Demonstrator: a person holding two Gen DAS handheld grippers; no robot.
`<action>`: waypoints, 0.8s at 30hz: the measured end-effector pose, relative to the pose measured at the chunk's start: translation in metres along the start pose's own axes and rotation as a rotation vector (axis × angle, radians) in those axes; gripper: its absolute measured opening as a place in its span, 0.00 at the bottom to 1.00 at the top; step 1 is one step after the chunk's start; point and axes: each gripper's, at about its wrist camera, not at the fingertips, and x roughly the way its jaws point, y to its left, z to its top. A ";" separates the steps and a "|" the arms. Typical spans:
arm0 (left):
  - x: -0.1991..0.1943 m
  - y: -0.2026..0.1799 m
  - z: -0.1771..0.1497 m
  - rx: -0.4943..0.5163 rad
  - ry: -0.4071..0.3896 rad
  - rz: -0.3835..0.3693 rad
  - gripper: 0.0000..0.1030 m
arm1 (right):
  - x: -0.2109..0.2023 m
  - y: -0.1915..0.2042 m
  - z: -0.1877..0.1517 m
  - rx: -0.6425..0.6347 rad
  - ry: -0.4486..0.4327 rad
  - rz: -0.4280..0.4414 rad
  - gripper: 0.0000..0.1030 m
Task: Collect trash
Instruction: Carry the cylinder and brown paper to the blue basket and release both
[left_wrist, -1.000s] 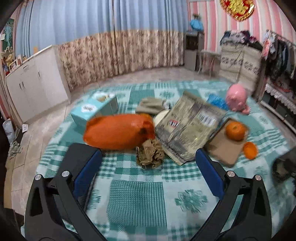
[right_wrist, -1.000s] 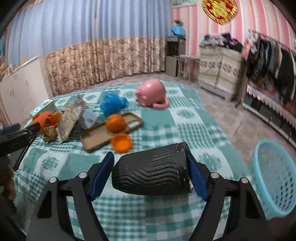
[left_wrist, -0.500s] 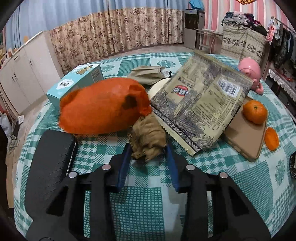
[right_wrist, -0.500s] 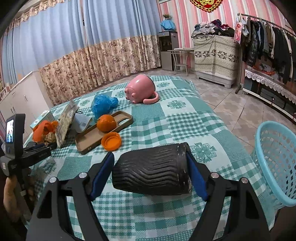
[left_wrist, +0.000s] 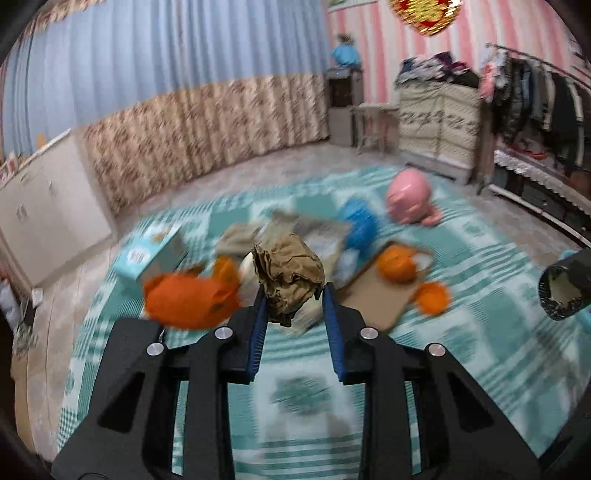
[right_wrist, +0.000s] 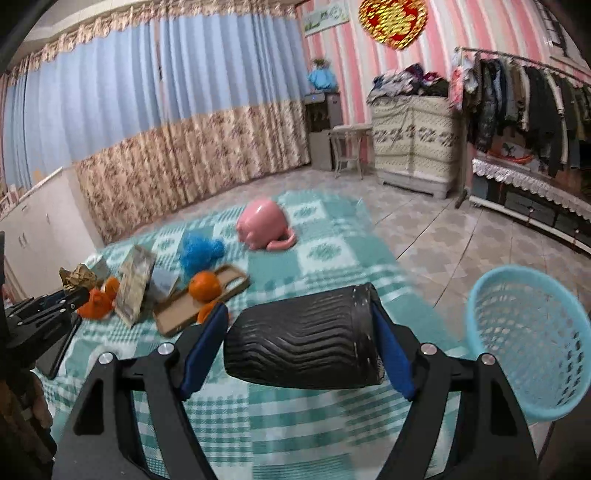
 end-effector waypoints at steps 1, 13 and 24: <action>-0.004 -0.010 0.006 0.012 -0.016 -0.018 0.27 | -0.007 -0.010 0.003 0.006 -0.012 -0.015 0.74; -0.019 -0.219 0.031 0.174 -0.051 -0.437 0.27 | -0.073 -0.189 0.008 0.091 -0.031 -0.393 0.74; 0.005 -0.388 0.007 0.400 0.038 -0.656 0.28 | -0.083 -0.282 -0.019 0.233 0.033 -0.492 0.74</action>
